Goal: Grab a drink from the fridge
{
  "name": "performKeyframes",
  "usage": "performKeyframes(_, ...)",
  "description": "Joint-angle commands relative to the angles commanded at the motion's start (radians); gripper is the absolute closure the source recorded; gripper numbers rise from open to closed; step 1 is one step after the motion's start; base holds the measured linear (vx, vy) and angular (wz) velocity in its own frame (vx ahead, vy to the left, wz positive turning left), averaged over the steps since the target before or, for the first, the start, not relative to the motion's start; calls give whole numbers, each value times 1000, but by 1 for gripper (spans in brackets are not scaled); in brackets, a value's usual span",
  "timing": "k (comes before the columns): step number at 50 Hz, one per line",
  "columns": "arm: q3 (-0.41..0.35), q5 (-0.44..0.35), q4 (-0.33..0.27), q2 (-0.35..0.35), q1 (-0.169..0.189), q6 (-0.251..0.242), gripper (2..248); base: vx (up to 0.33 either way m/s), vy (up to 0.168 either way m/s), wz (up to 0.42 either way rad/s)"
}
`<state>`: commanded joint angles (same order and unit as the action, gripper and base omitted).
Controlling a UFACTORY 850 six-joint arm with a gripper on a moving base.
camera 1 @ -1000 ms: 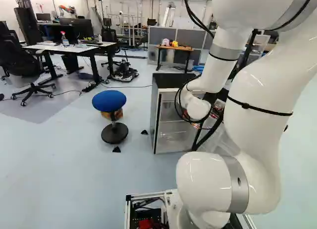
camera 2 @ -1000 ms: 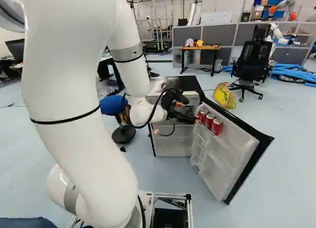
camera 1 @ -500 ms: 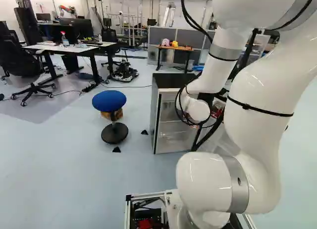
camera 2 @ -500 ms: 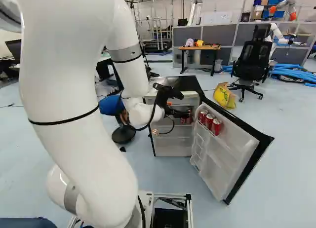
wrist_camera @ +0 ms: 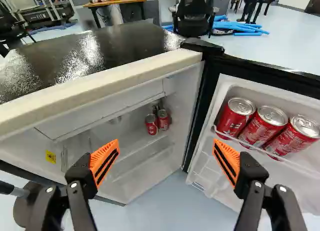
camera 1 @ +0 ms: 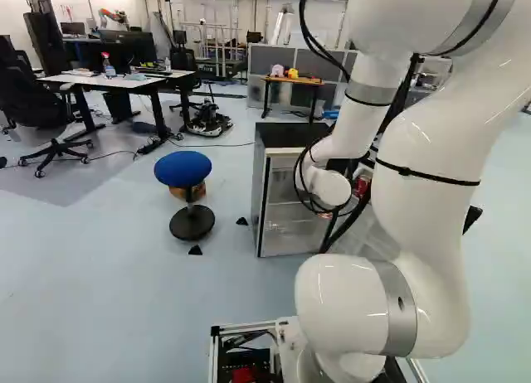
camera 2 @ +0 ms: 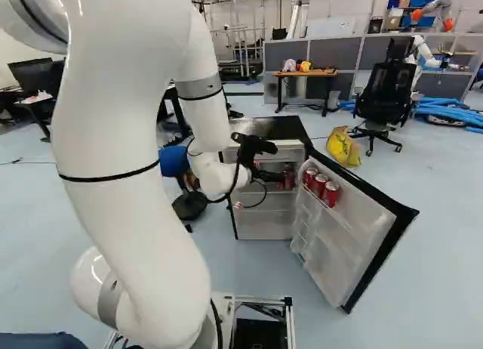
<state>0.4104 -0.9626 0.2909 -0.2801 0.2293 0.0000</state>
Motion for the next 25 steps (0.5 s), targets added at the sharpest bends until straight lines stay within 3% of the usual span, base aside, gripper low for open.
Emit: performKeyframes(25,29,-21,-40,-88,0,0,3,0,0,0)
